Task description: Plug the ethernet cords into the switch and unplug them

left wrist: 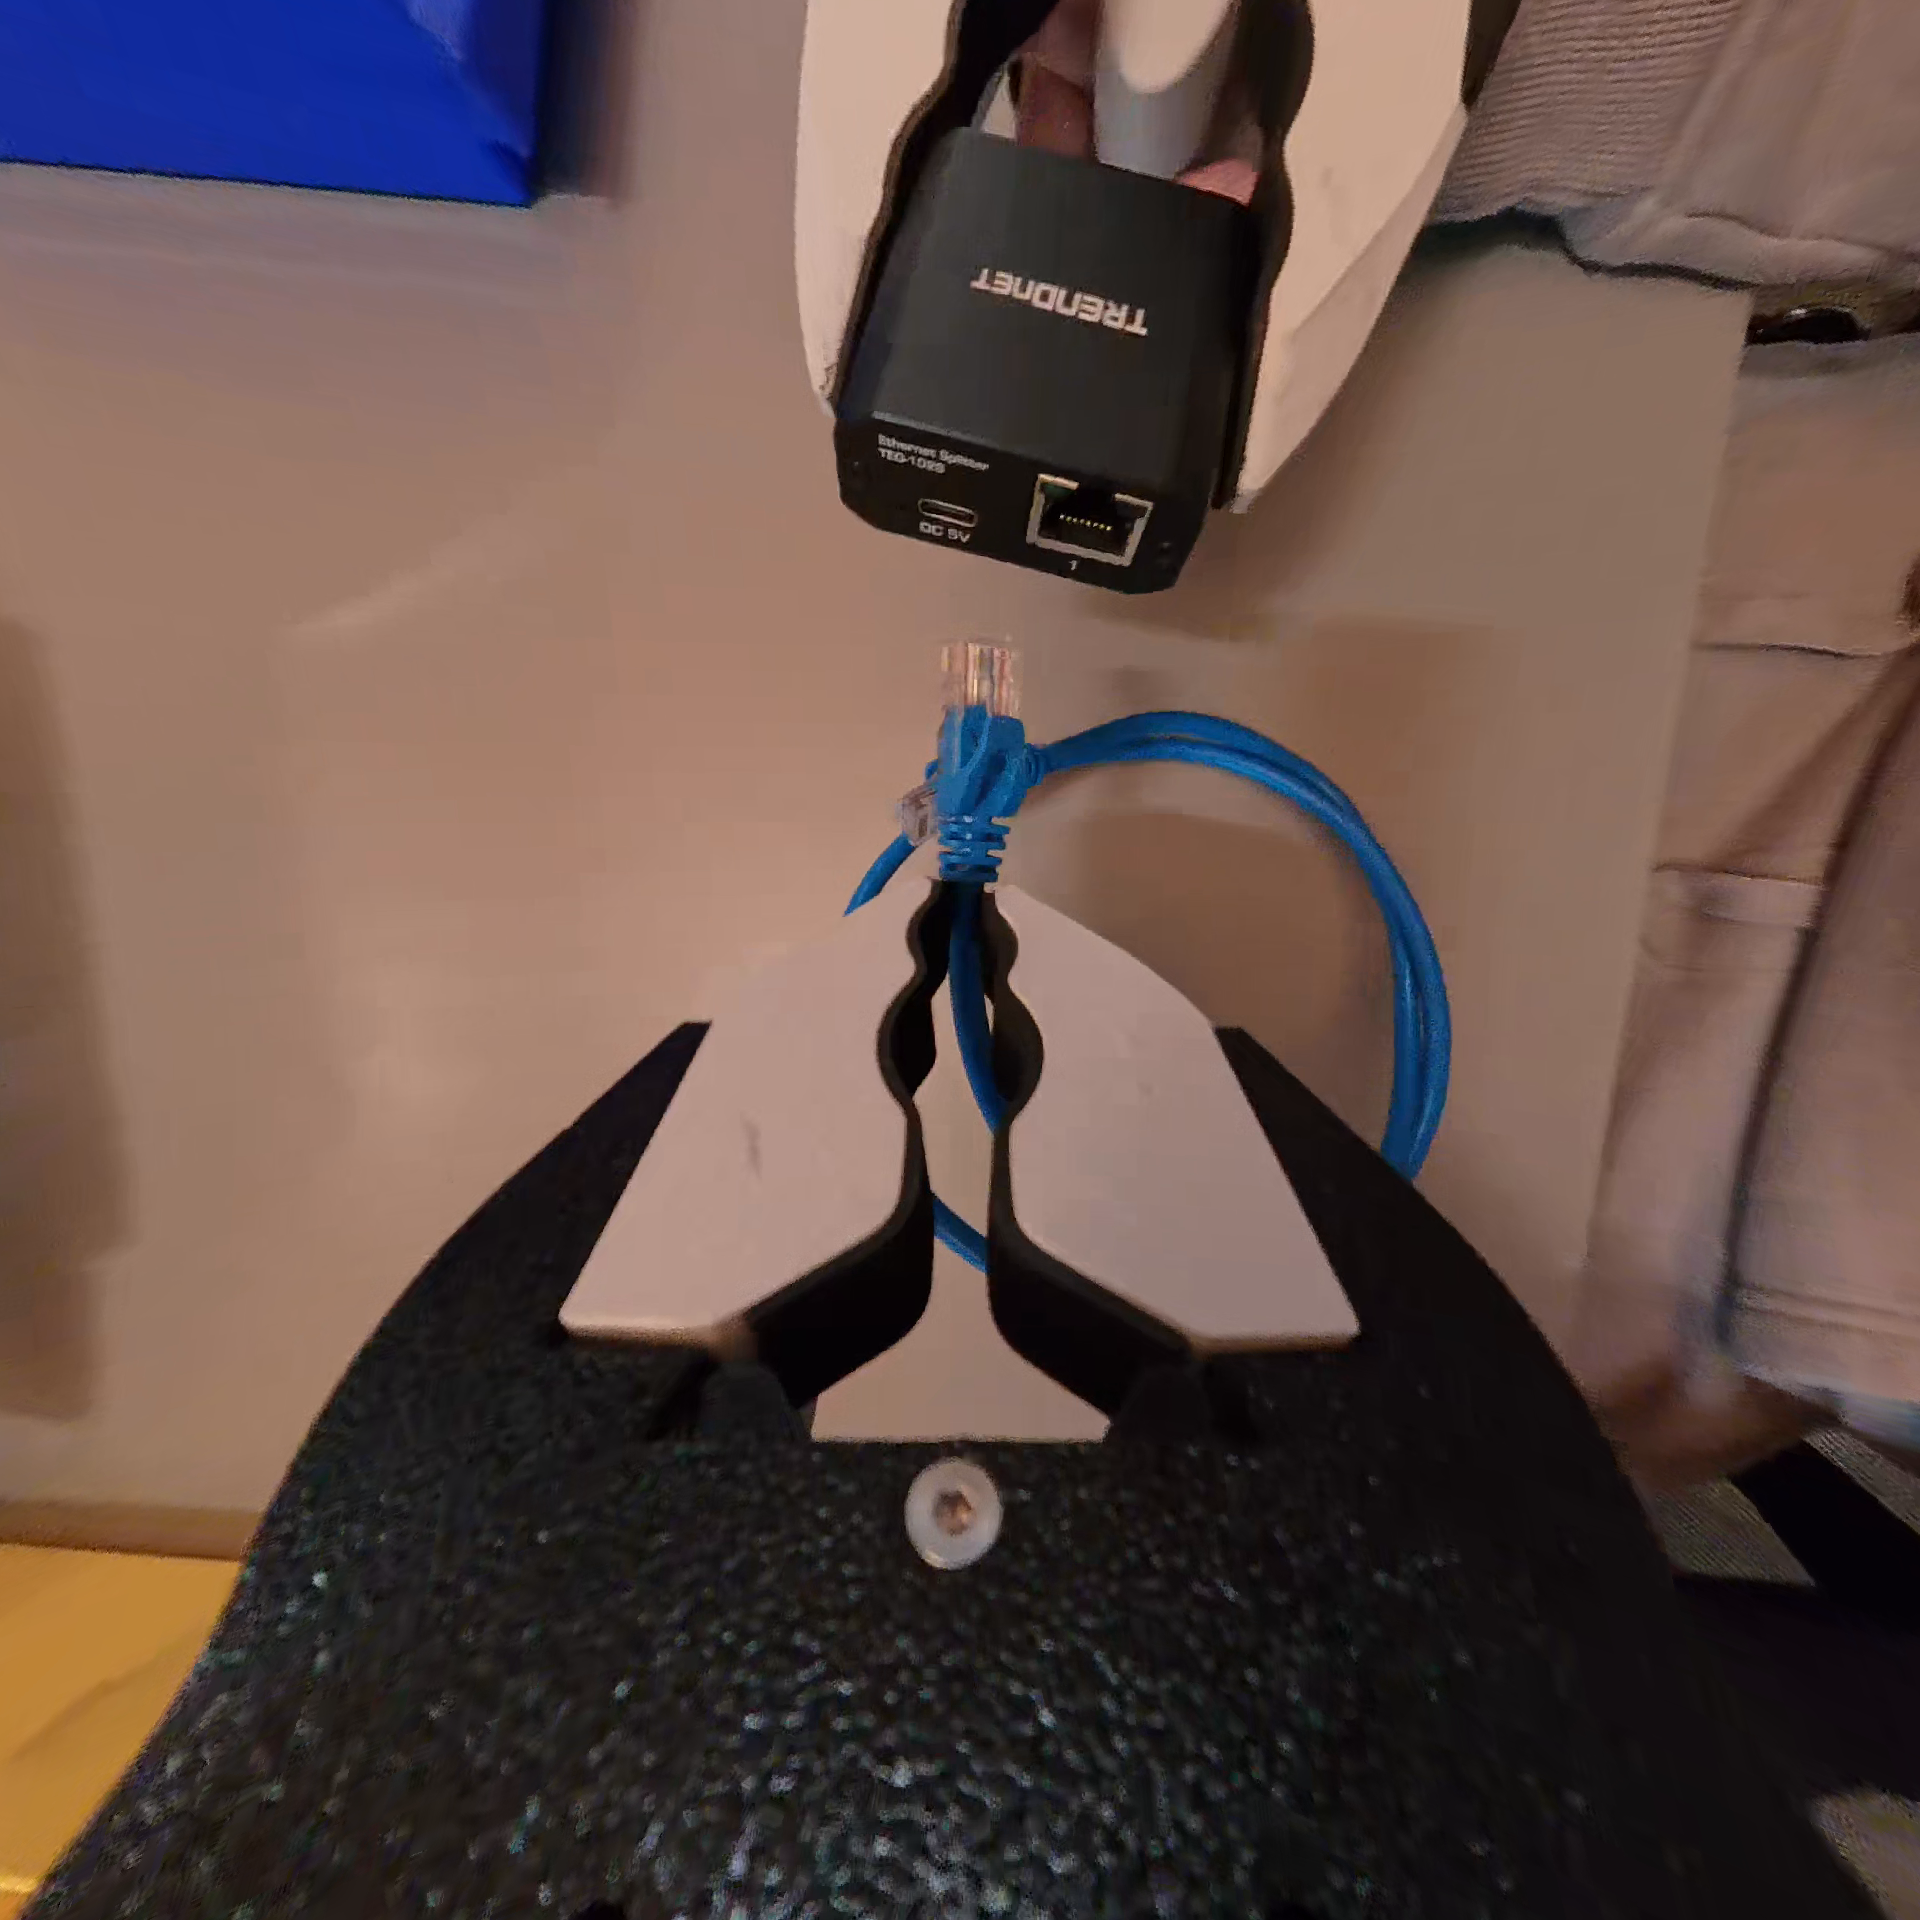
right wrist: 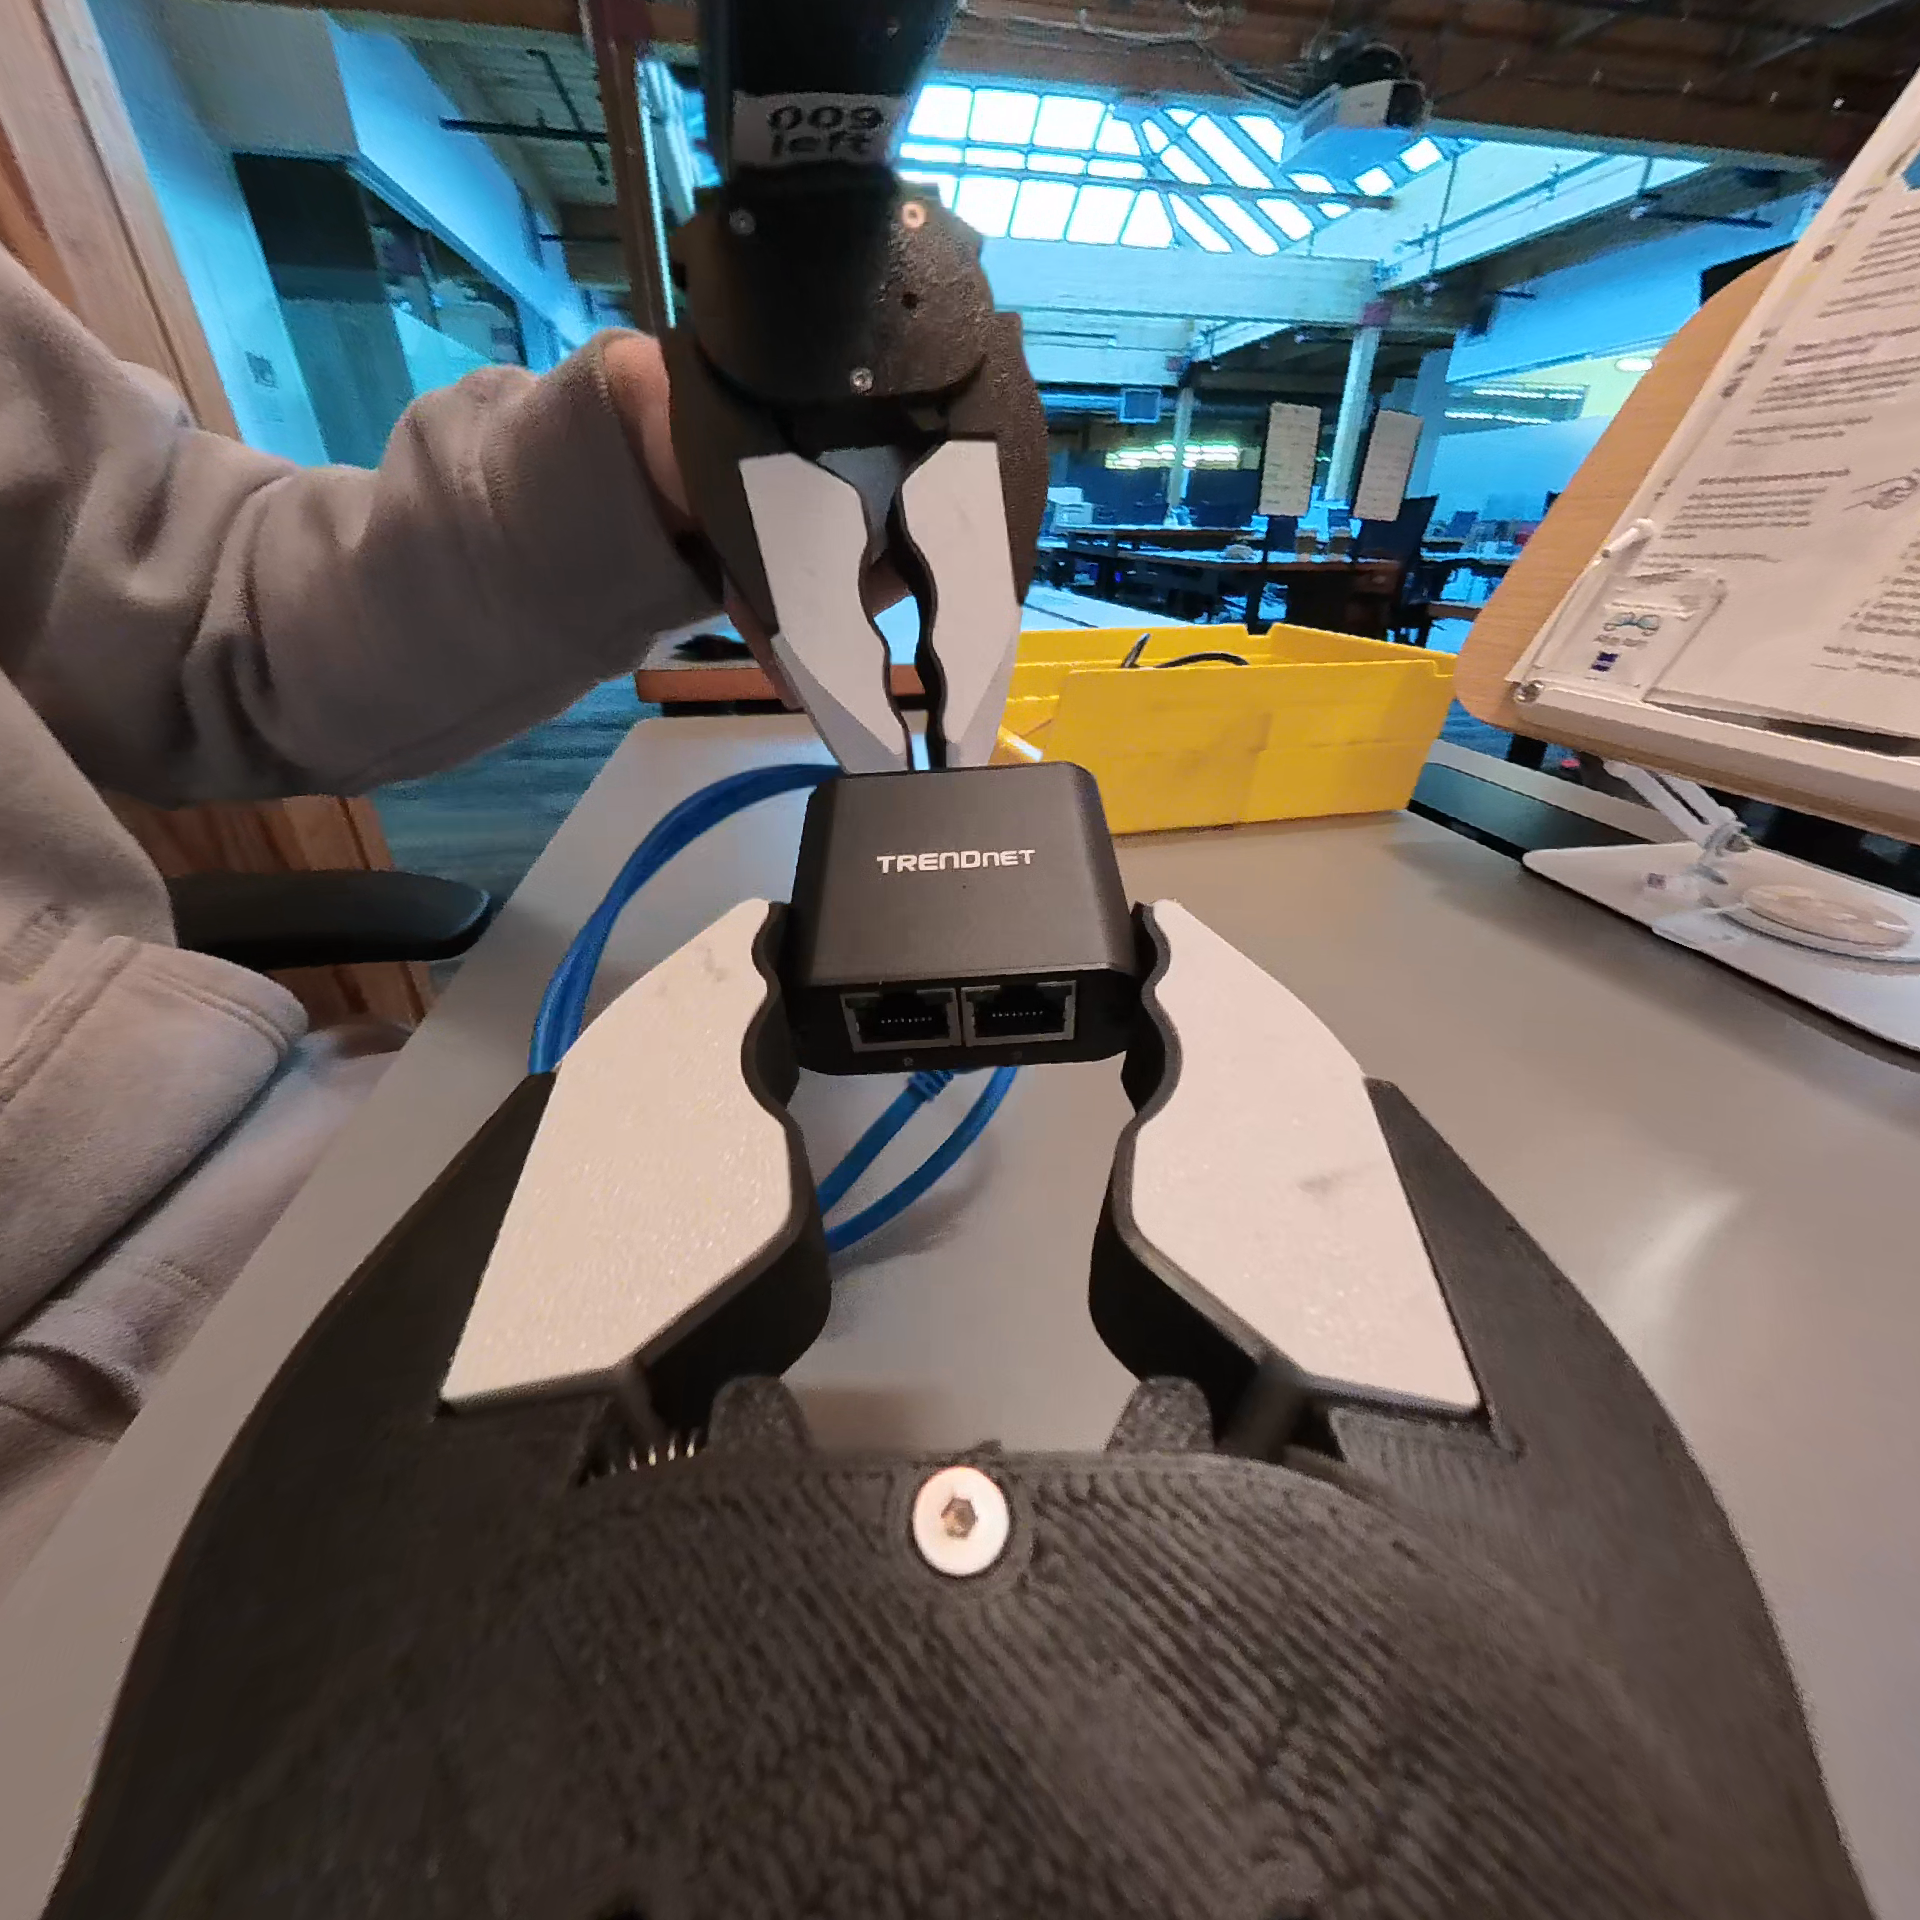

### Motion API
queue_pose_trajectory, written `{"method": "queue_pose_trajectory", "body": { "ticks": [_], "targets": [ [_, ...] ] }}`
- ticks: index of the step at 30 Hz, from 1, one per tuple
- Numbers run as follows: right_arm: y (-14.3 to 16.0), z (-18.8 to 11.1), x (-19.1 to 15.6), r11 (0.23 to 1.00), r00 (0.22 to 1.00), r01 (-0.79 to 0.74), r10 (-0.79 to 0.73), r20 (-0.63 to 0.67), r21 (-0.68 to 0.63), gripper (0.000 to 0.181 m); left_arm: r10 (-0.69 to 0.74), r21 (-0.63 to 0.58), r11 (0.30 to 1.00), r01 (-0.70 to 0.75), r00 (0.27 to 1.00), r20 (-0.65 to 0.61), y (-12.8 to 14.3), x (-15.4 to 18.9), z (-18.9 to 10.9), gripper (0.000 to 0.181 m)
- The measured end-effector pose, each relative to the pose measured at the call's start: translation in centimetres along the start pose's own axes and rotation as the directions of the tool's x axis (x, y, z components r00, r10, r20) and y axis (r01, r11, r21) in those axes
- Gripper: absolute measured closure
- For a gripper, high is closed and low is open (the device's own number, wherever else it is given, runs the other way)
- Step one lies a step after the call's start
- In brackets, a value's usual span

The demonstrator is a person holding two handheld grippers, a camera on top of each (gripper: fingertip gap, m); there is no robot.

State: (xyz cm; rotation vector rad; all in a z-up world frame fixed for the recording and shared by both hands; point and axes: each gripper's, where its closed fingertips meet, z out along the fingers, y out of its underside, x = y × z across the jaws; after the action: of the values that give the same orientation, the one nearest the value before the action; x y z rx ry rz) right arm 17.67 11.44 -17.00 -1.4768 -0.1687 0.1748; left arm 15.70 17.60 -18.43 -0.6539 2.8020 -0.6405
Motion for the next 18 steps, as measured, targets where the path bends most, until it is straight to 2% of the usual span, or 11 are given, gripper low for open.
{"method": "queue_pose_trajectory", "body": {
  "ticks": [7, 18],
  "targets": [
    [0.7, 0.6, -0.4, 0.999, 1.0, 0.011, -0.009, 0.027, -0.053, 0.119, 0.059, -0.069, 0.996, -0.062, 0.997, -0.049, -0.5, 1.2, -0.7, 0.177],
    [2.1, 1.5, -1.0, 0.986, 0.998, 0.054, -0.047, 0.043, -0.16, 0.119, 0.078, -0.187, 0.978, -0.09, 0.995, -0.07, 1.0, 1.6, -0.3, 0.177]
  ]
}}
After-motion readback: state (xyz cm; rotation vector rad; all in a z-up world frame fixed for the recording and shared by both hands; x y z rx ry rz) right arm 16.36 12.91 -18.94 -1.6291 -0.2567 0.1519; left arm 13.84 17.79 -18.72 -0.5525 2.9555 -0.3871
